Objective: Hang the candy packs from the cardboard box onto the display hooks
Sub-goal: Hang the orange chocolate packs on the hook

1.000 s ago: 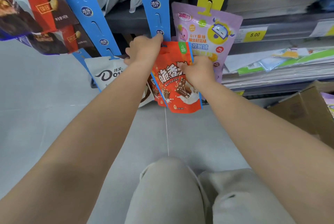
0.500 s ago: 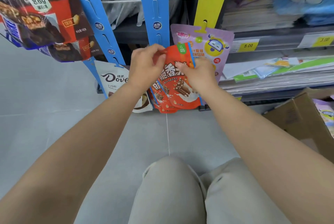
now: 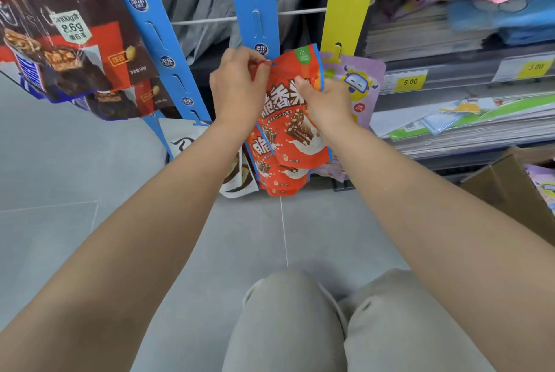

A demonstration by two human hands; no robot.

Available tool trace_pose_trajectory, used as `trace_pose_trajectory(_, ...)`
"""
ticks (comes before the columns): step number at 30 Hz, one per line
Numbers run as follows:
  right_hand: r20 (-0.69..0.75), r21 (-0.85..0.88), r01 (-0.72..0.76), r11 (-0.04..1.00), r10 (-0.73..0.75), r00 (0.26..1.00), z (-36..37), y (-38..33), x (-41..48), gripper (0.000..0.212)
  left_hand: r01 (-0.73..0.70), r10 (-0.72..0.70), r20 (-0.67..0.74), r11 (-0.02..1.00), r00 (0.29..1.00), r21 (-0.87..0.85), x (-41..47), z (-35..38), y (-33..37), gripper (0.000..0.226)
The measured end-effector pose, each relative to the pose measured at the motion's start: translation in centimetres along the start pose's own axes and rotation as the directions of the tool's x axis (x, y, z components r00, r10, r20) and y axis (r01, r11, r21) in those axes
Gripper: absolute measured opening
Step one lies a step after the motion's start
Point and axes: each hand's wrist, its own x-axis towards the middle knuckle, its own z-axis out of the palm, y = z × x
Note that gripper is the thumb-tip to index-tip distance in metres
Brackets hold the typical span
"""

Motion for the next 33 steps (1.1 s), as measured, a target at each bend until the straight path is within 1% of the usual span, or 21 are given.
trace_pose_trajectory(3,-0.001,-0.022,0.000,1.000,0.000,1.000,-0.1,-0.3,0.4,0.041,0.033,-0.037,-0.078,0.998,0.996,-0.052,-0.1,0.2,0.1,0.012)
trace_pose_trajectory(6,0.006,-0.026,-0.005,1.000,0.006,1.000,-0.1,-0.6,0.5,0.037,0.034,-0.036,-0.058,0.999,0.998,-0.039,0.3,0.2,0.0,0.015)
trace_pose_trajectory(8,0.011,-0.035,-0.010,0.999,0.010,1.000,0.0,-0.6,0.6,0.033,0.067,-0.068,-0.050,0.998,0.996,-0.020,0.5,0.1,0.3,0.015)
trace_pose_trajectory(9,0.015,-0.041,-0.012,0.999,0.013,1.000,0.0,-0.7,0.7,0.032,0.109,-0.108,-0.046,0.994,0.993,0.017,0.5,0.0,0.5,0.019)
trace_pose_trajectory(11,0.025,-0.066,-0.019,0.998,0.020,0.999,0.2,-0.6,0.9,0.030,0.271,-0.270,-0.015,0.960,0.963,0.067,0.6,-0.2,1.3,0.033)
trace_pose_trajectory(13,0.033,-0.081,-0.042,0.996,0.045,0.998,0.3,-0.4,1.0,0.039,0.444,-0.443,0.047,0.896,0.895,0.000,1.1,-0.2,1.4,0.038)
trace_pose_trajectory(14,0.037,-0.092,-0.054,0.994,0.058,0.998,0.3,-0.3,1.2,0.043,0.511,-0.506,0.085,0.858,0.858,-0.055,1.2,-0.4,1.5,0.035)
trace_pose_trajectory(16,0.048,-0.131,-0.066,0.989,0.073,0.996,0.4,-0.1,1.5,0.044,0.582,-0.566,0.146,0.803,0.812,-0.125,1.4,-0.8,1.8,0.021)
trace_pose_trajectory(19,0.090,-0.193,-0.097,0.976,0.116,0.989,0.3,0.5,1.7,0.039,0.609,-0.589,0.182,0.789,0.787,-0.080,1.1,-0.8,2.0,0.047)
trace_pose_trajectory(20,0.108,-0.216,-0.105,0.971,0.131,0.986,0.2,0.7,1.7,0.035,0.605,-0.585,0.184,0.793,0.790,-0.076,1.0,-0.7,1.8,0.047)
trace_pose_trajectory(21,0.121,-0.239,-0.107,0.965,0.139,0.983,0.1,1.0,1.7,0.031,0.594,-0.573,0.186,0.800,0.798,-0.087,0.8,-0.6,1.8,0.041)
trace_pose_trajectory(23,0.131,-0.290,-0.100,0.952,0.143,0.981,0.0,1.4,1.8,0.032,0.552,-0.536,0.160,0.829,0.829,-0.085,0.6,-0.5,1.4,0.034)
trace_pose_trajectory(24,0.136,-0.321,-0.091,0.943,0.141,0.981,-0.1,1.5,1.8,0.034,0.527,-0.516,0.133,0.848,0.846,-0.065,0.4,-0.3,1.2,0.033)
trace_pose_trajectory(26,0.158,-0.396,-0.076,0.915,0.150,0.976,-0.4,1.7,1.9,0.036,0.465,-0.464,0.030,0.885,0.885,-0.030,-0.4,0.1,1.0,0.025)
trace_pose_trajectory(28,0.186,-0.473,-0.074,0.878,0.182,0.966,-1.2,1.3,1.7,0.037,0.428,-0.430,-0.040,0.902,0.902,-0.053,-1.2,-0.1,1.3,0.023)
trace_pose_trajectory(29,0.200,-0.496,-0.085,0.864,0.209,0.957,-1.8,1.0,1.3,0.036,0.438,-0.441,-0.039,0.897,0.897,-0.054,-1.6,-0.4,1.7,0.027)
trace_pose_trajectory(30,0.213,-0.507,-0.106,0.855,0.243,0.946,-2.4,0.5,1.0,0.036,0.461,-0.461,-0.017,0.887,0.887,-0.017,-1.8,-0.7,1.9,0.033)
trace_pose_trajectory(31,0.229,-0.512,-0.130,0.849,0.281,0.932,-3.2,0.0,0.6,0.036,0.487,-0.489,0.023,0.872,0.872,0.056,-2.0,-1.2,2.5,0.039)
trace_pose_trajectory(33,0.235,-0.523,-0.191,0.831,0.355,0.905,-5.2,-1.7,-0.4,0.032,0.542,-0.570,0.108,0.814,0.815,0.208,-2.3,-1.8,4.2,0.050)
